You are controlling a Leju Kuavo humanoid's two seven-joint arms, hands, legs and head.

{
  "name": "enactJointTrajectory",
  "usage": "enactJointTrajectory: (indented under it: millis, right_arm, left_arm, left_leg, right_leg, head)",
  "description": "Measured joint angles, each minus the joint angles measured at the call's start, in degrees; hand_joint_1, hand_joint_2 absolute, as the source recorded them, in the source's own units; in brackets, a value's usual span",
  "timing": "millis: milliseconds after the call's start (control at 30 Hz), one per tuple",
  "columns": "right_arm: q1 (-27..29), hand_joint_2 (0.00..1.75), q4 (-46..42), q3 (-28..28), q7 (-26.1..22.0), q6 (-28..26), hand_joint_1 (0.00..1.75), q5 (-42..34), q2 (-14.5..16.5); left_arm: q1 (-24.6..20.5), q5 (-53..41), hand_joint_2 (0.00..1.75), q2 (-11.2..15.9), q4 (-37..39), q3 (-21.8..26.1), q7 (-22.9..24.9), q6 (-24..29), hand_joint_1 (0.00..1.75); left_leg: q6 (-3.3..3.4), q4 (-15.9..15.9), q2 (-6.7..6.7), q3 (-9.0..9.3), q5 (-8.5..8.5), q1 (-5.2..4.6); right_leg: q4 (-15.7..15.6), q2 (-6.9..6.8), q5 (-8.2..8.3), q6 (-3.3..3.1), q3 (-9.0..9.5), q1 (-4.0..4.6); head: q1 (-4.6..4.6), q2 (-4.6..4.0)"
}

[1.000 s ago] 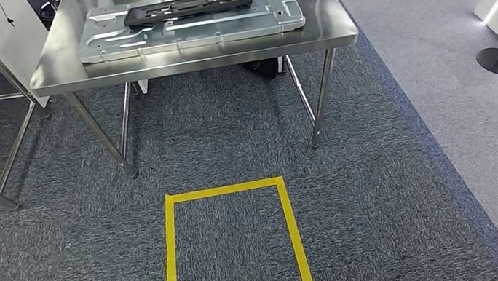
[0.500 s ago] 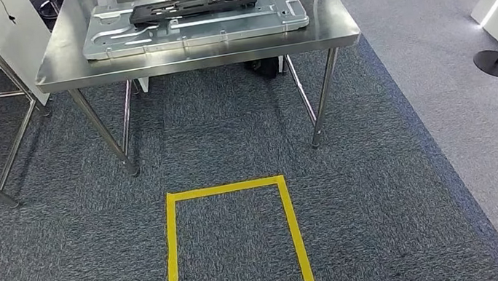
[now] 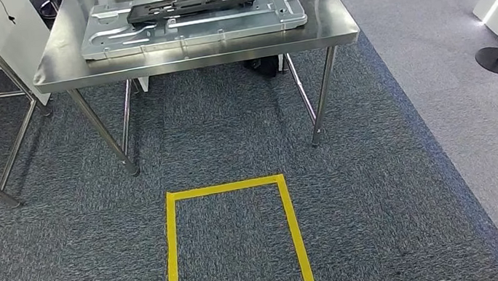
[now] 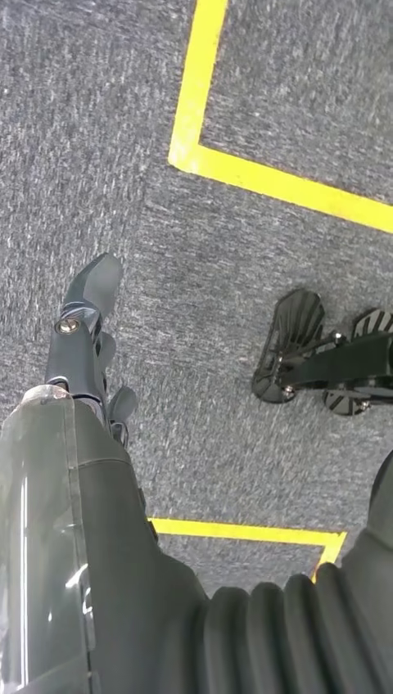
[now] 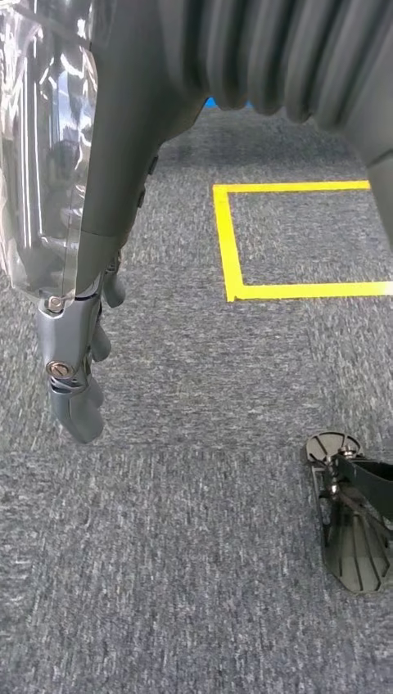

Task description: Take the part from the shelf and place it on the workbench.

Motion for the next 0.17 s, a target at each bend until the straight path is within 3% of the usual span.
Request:
enactJointTrajectory:
  millis: [67,133,167]
  right_arm:
    - [0.43,0.00,-0.39,2.11,0.22,0.11,0.00,-1.94,-0.04]
    - [0.86,0.87,-0.74,4.38,0.47,0.36,0.00,-4.06,-0.10]
    - [0.96,1.16,-0.82,4.95,0.53,0.44,0.00,-4.59,-0.12]
  left_arm:
    - [0.51,1.70,0.00,0.24,-0.42,-2.70,0.65,0.14,0.00]
    - [1.01,3.56,0.00,0.49,-0.83,-5.45,1.31,0.33,0.00]
    - [1.12,4.03,0.00,0.54,-0.91,-6.10,1.48,0.39,0.00]
  left_leg:
    - [-0.02,0.00,0.00,-0.01,0.01,0.01]
    - [-0.04,0.00,0.00,-0.01,0.02,0.01]
    - [-0.04,0.00,0.00,-0.02,0.03,0.01]
  right_leg:
    - [0.02,0.00,0.00,0.00,-0.01,0.01]
    - [0.03,0.00,0.00,-0.01,-0.02,0.01]
    - [0.04,0.00,0.00,-0.01,-0.03,0.01]
  head:
    - [0.00,-0.01]
    - [0.00,-0.01]
    - [0.00,-0.01]
